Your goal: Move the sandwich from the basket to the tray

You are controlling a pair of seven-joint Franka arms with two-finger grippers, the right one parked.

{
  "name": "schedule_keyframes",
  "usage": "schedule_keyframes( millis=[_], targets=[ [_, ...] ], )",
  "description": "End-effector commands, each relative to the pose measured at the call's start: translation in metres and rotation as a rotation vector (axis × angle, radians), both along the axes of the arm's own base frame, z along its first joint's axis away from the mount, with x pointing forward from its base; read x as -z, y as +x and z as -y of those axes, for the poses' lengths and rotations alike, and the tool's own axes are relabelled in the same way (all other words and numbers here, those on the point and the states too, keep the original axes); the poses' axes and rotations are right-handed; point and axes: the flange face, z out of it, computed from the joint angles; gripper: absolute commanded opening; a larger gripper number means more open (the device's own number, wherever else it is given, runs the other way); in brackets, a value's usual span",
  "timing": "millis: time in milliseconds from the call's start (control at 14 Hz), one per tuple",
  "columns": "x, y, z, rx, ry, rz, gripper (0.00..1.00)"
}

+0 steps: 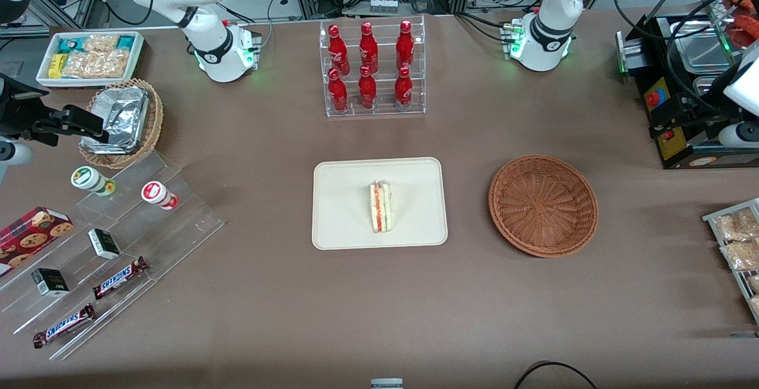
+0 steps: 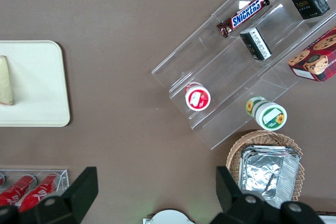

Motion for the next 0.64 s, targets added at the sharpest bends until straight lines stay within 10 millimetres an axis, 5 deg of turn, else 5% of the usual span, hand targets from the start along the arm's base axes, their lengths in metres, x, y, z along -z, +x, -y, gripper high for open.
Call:
schedule_keyframes(
  millis=[0,571],
  targets=[
    [0.001,-0.018,-0.001,0.011,0.005,-0.009,1.00],
    [-0.002,-0.005,-0.001,-0.035,-0.001,0.022,1.00]
  ],
)
